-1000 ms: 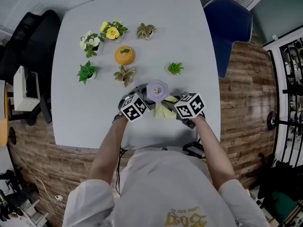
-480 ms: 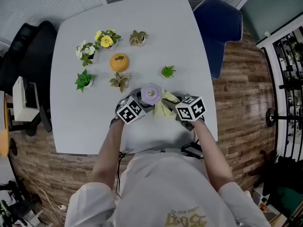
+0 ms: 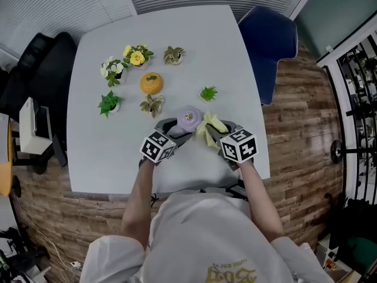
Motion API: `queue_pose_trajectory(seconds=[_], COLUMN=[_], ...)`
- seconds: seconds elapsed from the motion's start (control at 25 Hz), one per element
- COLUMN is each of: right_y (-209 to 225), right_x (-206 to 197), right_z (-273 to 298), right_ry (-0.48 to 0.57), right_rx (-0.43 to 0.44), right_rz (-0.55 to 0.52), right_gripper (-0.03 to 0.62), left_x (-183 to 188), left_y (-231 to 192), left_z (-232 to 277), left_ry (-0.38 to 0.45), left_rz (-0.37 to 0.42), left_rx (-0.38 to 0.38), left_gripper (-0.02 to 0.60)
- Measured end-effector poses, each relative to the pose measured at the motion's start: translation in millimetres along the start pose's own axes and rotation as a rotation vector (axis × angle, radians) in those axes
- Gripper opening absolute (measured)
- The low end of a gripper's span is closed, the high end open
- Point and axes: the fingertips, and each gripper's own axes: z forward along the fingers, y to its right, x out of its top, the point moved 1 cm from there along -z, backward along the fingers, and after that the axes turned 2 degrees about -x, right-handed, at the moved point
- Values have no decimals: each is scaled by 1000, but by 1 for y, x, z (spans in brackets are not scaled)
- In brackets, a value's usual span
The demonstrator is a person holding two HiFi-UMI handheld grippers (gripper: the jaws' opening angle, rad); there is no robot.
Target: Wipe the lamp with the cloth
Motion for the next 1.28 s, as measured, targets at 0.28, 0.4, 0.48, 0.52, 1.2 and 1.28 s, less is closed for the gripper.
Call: queue_pose_trajectory(seconds=[0.28, 0.4, 0.48, 0.52, 1.2, 1.28], right_y=[-8, -14, -21, -24, -51, -52], right_x=[12, 16, 17, 19, 60, 62], right_z=[-25, -35, -42, -46, -98, -101], right_ry=[101, 142, 167, 183, 404, 410], right_rx=[-109, -140, -151, -156, -270, -274], right_rz=[-21, -19, -23, -24, -76, -82], right_gripper=[31, 31, 31, 31, 31, 31], left_x=[22, 29, 35, 38, 116, 118], left_y=[17, 26, 31, 33, 45, 48], left_z=[-37, -53, -66, -72, -146, -145], left_ry=[163, 214, 248, 264, 508, 500], left_rz=[-112, -129, -131, -130, -68, -53], left_rx=[98, 123, 161, 181, 365, 367], left_gripper=[250, 177, 162, 150, 2, 2])
